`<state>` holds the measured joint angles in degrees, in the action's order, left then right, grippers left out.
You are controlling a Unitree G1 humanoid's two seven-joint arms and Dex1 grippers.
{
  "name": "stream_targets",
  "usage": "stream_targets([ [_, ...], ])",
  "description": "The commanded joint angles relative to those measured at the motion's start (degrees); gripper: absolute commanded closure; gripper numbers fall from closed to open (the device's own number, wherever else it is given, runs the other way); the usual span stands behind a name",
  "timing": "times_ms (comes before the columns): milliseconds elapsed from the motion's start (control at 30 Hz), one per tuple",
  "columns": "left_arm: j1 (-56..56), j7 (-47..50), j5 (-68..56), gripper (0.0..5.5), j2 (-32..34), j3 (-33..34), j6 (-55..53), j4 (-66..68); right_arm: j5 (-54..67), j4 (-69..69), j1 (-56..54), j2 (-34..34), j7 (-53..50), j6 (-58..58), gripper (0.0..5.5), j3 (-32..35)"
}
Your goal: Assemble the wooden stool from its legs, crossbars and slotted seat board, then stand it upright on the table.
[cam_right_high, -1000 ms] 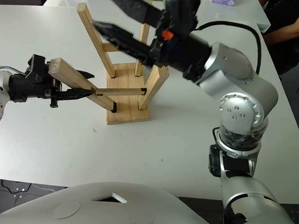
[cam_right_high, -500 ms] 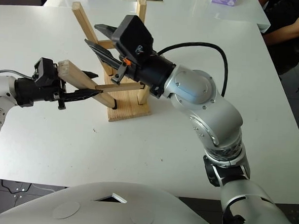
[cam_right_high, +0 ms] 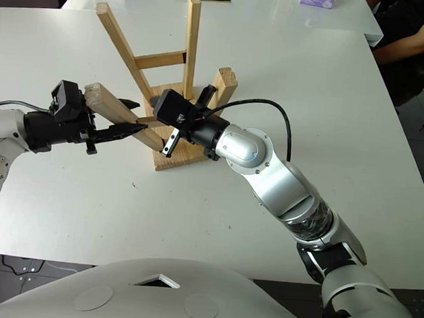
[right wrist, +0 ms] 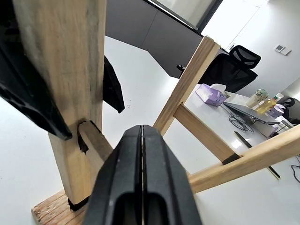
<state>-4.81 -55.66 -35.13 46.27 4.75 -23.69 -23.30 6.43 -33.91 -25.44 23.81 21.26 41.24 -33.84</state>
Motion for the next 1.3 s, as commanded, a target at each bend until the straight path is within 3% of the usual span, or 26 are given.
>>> stream_targets([
  [33, 0.5, 1.8, 2.8, 3.45, 0.9, -3.4, -4.9, 1.0, -4.0, 4.8, -1.2, -0.5, 2.1, 1.1, 5.50, -4.9],
  [333, -7.4, 1.1, 6.3, 3.45, 2.4, -11.7, -9.0, 4.1, -7.9, 7.5, -3.2, -3.0, 4.7, -2.1, 5.50, -4.8],
  [467, -7.9, -1.1, 9.0, 3.45, 4.1, -13.5, -6.5, 7.7, -3.2, 5.3, -7.7, -8.1, 2.0, -0.2, 5.50, 9.7],
  [633, -7.0, -4.0, 10.3, 3.45, 6.0, -13.7, -2.3, 11.5, 16.2, 1.1, -16.5, -10.3, 3.0, 8.4, 5.50, 36.1],
  [733, -6.9, -5.2, 10.8, 3.45, 5.9, -14.0, 0.2, 15.0, 17.7, 6.1, -18.3, -7.2, 1.9, 6.3, 5.50, 43.0],
  [833, -7.8, -6.6, 11.4, 3.45, 5.2, -14.7, 2.4, 18.3, 11.0, 15.2, -14.4, -1.7, 0.5, 1.4, 5.50, 43.4],
  [1000, -9.6, -9.6, 11.2, 3.45, 4.6, -15.5, 5.4, 21.3, 5.8, 17.5, -1.2, 1.1, 1.7, -0.5, 5.50, 35.5],
  [1167, -13.1, -12.5, 11.4, 3.45, 2.0, -18.0, 8.1, 24.8, 20.1, 1.0, 6.1, -12.0, 3.2, 8.3, 5.50, 24.3],
  [1300, -15.7, -15.2, 10.3, 3.45, -1.2, -19.2, 10.1, 26.8, 32.2, -7.1, 7.1, -19.4, 2.3, 14.0, 5.50, 24.9],
])
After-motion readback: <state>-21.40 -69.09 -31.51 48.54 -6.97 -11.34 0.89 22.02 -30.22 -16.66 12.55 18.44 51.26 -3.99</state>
